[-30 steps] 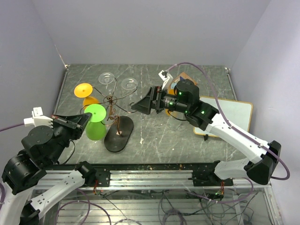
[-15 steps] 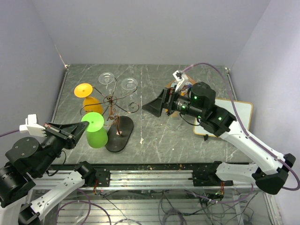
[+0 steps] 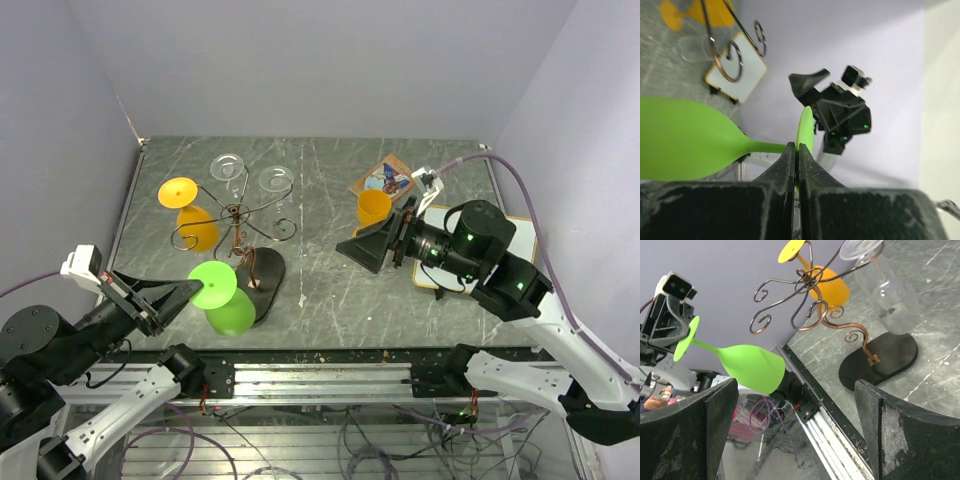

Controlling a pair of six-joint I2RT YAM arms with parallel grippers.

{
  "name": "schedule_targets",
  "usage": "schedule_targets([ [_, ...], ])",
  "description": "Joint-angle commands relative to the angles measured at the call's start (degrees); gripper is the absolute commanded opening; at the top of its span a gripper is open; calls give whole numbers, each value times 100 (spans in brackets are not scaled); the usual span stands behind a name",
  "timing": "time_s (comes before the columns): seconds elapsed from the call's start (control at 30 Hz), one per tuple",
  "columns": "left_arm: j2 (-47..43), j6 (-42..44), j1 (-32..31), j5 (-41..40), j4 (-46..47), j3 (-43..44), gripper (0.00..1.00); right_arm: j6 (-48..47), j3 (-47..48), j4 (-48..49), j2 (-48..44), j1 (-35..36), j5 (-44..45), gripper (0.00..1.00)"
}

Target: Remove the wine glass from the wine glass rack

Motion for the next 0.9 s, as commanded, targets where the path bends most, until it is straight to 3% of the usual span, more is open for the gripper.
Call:
schedule_targets([
  [0.0,-26,-119,11,1194,705,1,7,89,-374,71,-340,-4,-544,100],
  [0.27,174,-294,23,2294,2044,-28,7,387,-598,569,-410,-4,-1499,99],
  [0.53,883,-233,22,2466,4161,324,7,1596,-901,2732,-275,10,-2439,99],
  [0.67,1003,-439,19,2179,5661,-88,7,2089,-853,3731,-62,24,-2550,99],
  [0.87,1026,-634,14,1676,6731,-710,7,3015,-969,5785,349,68,-2483,93],
])
